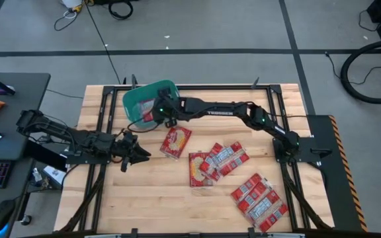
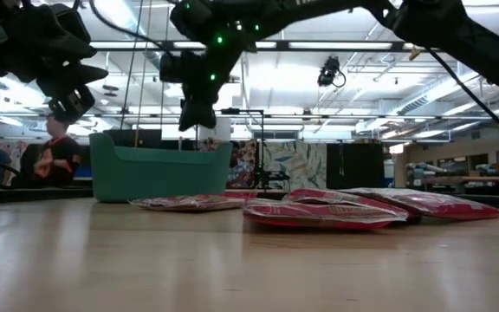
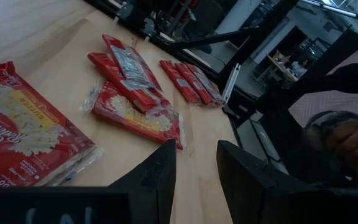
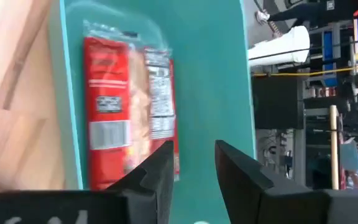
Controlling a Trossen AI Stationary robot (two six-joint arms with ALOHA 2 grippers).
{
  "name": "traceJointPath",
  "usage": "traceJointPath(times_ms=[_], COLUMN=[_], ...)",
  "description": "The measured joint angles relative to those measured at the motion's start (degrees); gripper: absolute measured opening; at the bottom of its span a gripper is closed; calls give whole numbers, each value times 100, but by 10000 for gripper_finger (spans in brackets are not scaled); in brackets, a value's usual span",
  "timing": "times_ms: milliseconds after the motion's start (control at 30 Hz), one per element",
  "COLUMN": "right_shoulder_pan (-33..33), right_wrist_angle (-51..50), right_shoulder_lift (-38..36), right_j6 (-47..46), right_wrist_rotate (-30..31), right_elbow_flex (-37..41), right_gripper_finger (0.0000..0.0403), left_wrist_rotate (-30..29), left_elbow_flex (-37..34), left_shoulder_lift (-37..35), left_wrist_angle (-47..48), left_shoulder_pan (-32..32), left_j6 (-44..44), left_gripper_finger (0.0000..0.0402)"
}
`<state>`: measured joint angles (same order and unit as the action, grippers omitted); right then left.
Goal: Sort popcorn bags into baskets
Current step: Put the popcorn bag into the green bin
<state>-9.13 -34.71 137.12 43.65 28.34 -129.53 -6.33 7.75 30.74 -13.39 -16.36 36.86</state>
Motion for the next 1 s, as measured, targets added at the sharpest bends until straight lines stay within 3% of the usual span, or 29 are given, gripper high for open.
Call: traceJointPath(times_ms=[133,333,467,633,833,1000], right_shoulder_pan=[78,86,131,295,713,1035], right_wrist_angle=[-1041,-2140,-2813,-3506,-3485,-3065], right_shoulder_lift=[0,-321,-468,-511,-516,-510], right_j6=[-295,-1100,-1418,-1670,-1513,-1270], right_wrist_rotate=[-54,-1126,-1348,-1788,-1726,-1636], right_elbow_flex=[-549,-455,-457,-441,133,600], right_gripper_finger=[122,122,122,122,121,121], left_wrist_rotate=[0,-1,-4,-4,-164,-571], left_elbow_flex=[0,0,0,0,0,0], left_shoulder_lift=[0,-2,-2,0,60,471], left_wrist_angle=[4,257,535,619,819,846], left_shoulder_pan=[0,0,7,7,4,7], left_j6=[-2,-171,-759,-812,-1206,-882], left_gripper_finger=[121,121,121,121,121,121])
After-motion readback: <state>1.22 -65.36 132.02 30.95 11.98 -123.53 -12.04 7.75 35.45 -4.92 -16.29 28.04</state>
